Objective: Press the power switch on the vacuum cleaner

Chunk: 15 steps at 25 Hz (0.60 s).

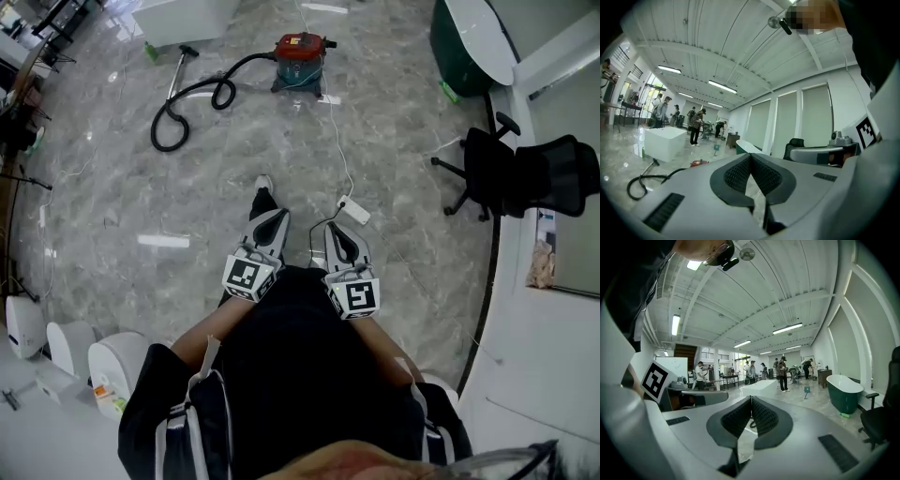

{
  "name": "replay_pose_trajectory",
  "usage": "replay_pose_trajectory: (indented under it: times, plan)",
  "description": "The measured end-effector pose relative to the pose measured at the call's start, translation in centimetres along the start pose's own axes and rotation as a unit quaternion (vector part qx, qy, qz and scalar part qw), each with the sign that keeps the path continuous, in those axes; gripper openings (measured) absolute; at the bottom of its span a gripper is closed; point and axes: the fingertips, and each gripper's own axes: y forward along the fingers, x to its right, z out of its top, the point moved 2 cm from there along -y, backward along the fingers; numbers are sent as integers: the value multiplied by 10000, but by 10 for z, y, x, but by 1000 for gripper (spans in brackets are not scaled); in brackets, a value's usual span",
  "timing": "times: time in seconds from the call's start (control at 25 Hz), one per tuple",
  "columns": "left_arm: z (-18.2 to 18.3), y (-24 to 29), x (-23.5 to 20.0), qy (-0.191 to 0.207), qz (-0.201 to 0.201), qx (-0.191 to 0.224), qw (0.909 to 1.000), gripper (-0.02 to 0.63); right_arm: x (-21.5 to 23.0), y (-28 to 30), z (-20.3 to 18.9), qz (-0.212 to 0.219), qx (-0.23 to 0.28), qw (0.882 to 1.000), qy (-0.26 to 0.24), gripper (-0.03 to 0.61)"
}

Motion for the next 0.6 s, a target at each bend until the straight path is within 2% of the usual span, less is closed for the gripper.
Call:
replay_pose_trajectory:
  times: [0.32, 0.4, 0.56, 0.6]
  plan:
    - [2, 92, -43, -152, -547, 4, 9984, 18, 67, 67, -3, -506, -90, 9987, 50, 18]
    - [1, 127, -72, -165, -671, 39, 9976, 18, 84, 102, -5, -606, -163, 9980, 24, 18]
    - [5, 217, -155, -104, -720, -140, 9972, 18, 106, 203, 8, -512, -187, 9957, -743, 18]
    - [10, 243, -178, -96, -697, -213, 9973, 18, 117, 233, 12, -562, -275, 9960, -634, 18]
